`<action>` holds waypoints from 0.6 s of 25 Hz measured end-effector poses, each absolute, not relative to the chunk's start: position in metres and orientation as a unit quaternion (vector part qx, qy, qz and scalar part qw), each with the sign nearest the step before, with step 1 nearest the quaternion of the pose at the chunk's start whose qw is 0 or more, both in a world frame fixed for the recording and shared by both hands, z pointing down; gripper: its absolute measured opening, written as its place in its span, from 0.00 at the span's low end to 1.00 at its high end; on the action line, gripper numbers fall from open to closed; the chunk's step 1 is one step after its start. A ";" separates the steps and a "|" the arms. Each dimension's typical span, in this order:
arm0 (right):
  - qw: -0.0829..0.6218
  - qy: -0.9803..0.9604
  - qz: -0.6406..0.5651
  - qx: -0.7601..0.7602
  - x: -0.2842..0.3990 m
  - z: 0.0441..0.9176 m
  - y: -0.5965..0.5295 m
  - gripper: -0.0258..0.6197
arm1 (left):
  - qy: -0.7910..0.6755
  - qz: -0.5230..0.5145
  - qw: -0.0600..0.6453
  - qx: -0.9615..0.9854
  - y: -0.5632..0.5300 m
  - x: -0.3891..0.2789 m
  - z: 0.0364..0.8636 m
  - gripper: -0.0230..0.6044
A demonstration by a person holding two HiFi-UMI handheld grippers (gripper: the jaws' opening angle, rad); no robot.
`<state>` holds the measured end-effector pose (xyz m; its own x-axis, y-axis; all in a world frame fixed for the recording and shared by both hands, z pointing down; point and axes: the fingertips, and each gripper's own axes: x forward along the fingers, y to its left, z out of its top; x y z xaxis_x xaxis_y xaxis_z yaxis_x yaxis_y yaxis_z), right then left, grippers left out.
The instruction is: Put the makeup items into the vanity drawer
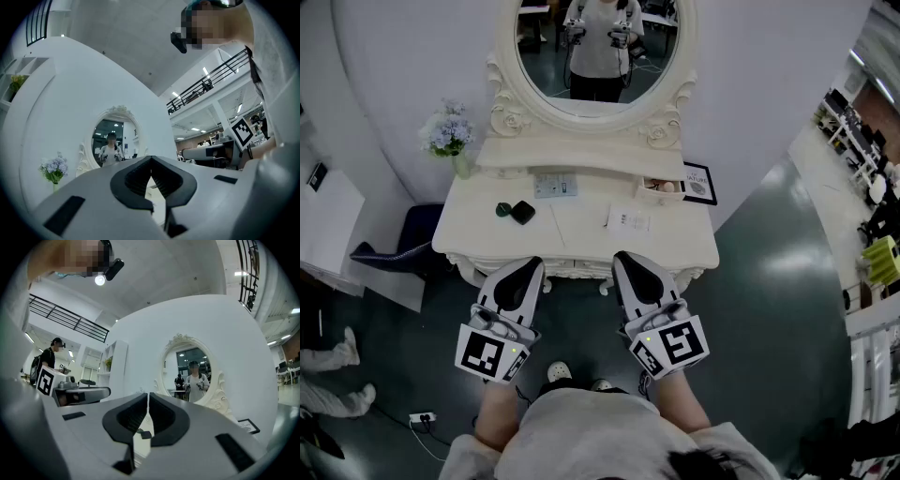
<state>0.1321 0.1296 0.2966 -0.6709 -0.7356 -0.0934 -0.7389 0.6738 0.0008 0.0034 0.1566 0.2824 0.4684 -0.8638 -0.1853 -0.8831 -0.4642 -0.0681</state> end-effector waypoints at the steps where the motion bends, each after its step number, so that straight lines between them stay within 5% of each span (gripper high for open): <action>1: 0.042 0.914 0.019 -0.404 0.131 0.296 0.129 0.08 | 0.512 0.061 0.076 -0.854 0.156 0.002 0.283 0.06; 15: 0.054 0.905 0.019 -0.421 0.101 0.296 0.108 0.08 | 0.505 0.065 0.087 -0.856 0.136 -0.034 0.282 0.06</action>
<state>0.1009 0.1082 0.2965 -0.6402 -0.7597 -0.1142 -0.7639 0.6453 -0.0102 -0.0339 0.1360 0.2816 0.4818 -0.8534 -0.1991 -0.8760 -0.4750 -0.0838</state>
